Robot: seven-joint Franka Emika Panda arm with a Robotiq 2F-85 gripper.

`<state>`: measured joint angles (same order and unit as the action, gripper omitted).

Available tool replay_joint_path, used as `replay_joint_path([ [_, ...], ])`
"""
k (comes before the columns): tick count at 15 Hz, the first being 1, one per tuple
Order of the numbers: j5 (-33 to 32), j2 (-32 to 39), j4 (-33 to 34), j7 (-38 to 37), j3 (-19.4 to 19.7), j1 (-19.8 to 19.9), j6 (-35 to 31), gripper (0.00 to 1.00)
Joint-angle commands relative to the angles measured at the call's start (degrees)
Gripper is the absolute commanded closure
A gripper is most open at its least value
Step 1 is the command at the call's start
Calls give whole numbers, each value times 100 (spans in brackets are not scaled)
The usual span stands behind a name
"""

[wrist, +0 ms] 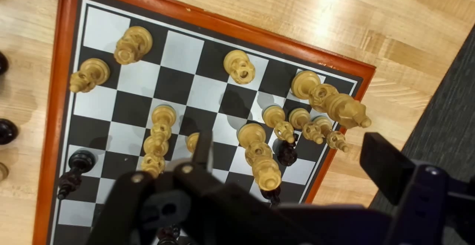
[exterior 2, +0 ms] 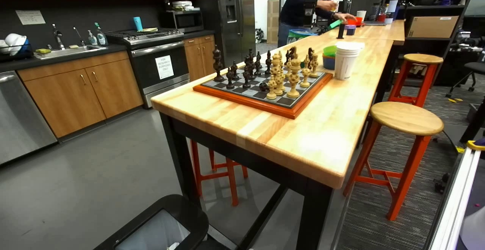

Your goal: Move one yellow chess piece one step forward, then move one black piece to the right back corner of the chess board

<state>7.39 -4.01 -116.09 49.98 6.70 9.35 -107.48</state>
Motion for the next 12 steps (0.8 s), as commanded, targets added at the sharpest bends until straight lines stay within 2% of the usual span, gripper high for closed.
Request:
replay_joint_path([
  [1,-7,1,9,-6,87,-89,10,0],
  [9,12,318,309,-67,45,-152,38,0],
  [12,-27,528,491,-359,-39,-238,-29,0],
])
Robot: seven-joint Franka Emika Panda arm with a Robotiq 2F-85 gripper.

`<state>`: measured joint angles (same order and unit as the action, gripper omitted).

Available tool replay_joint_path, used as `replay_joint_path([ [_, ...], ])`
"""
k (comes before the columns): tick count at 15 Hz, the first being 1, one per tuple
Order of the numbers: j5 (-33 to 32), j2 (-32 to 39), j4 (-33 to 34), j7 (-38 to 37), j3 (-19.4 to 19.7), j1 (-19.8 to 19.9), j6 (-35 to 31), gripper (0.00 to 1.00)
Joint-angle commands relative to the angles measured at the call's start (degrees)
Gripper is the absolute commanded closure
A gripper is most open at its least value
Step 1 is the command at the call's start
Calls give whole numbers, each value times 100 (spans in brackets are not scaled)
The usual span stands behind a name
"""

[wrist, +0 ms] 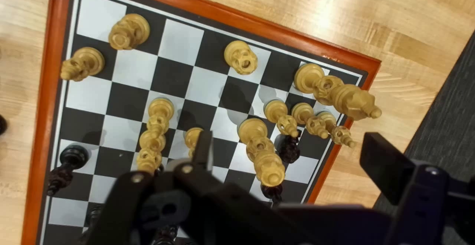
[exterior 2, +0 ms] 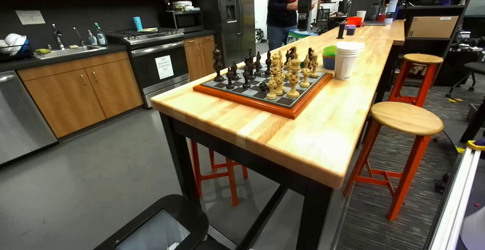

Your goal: Move one yellow chess piece one step forward, then move one black piece to the right back corner of the chess board

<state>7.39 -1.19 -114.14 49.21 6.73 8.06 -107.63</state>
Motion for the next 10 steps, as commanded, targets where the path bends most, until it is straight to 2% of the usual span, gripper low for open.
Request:
replay_joint_path([
  [1,-43,323,372,-437,-82,-148,-58,0],
  [10,-258,1208,1248,-2020,-496,-514,-286,0],
])
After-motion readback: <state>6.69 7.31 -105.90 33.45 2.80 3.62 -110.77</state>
